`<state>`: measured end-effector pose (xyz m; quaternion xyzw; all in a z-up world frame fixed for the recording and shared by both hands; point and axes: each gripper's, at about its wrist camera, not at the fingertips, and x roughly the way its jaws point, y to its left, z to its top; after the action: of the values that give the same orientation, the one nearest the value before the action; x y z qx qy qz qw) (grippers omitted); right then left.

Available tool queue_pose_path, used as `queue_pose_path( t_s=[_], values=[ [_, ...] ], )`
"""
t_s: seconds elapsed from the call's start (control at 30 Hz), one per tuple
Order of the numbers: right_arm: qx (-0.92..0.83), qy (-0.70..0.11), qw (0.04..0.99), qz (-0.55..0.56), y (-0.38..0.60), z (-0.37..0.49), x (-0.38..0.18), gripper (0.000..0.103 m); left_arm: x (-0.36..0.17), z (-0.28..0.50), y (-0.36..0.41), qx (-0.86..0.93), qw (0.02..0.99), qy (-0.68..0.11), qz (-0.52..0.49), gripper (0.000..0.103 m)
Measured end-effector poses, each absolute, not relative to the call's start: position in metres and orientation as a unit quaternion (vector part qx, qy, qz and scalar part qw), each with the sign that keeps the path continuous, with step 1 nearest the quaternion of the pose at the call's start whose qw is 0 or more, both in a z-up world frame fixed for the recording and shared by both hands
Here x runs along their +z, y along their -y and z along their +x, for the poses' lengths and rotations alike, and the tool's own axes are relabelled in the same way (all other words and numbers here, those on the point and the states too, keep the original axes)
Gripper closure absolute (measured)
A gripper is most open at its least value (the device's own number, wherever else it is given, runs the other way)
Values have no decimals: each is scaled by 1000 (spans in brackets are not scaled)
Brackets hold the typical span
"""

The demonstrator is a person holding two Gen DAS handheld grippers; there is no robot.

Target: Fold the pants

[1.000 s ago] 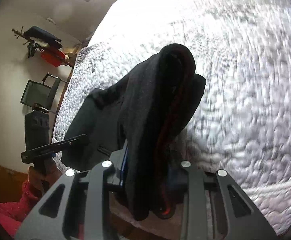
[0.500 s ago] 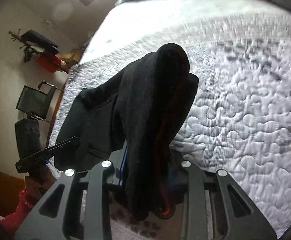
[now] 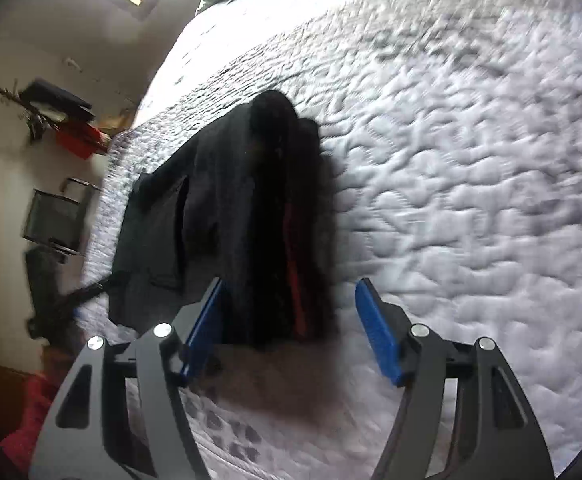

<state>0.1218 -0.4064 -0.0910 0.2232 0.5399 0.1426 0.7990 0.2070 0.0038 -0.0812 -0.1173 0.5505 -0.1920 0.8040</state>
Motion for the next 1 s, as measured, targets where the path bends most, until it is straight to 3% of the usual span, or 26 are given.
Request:
queue_pose_path(
  t_s=[0.07,0.33,0.57,0.6,0.8,1.0],
  values=[
    [125,-537,810,199,408,114,-77,42,-66,206,0,-184,817,-533,-119,36],
    [228,-491,818,194,348,114,-21,45,-51,191,21,-253,808,-512,-140,29],
    [231,-536,787,202,333,117,-57,50,-76,190,50,-262,798,-533,-102,29],
    [223,-545,782,204,334,115,-61,57,-80,192,50,-264,795,-536,-104,28],
    [226,-556,757,258,354,110,-95,68,-88,186,52,-263,795,-540,-86,28],
    [236,-546,755,276,361,103,-97,67,-83,180,54,-238,798,-547,-88,27]
  ],
)
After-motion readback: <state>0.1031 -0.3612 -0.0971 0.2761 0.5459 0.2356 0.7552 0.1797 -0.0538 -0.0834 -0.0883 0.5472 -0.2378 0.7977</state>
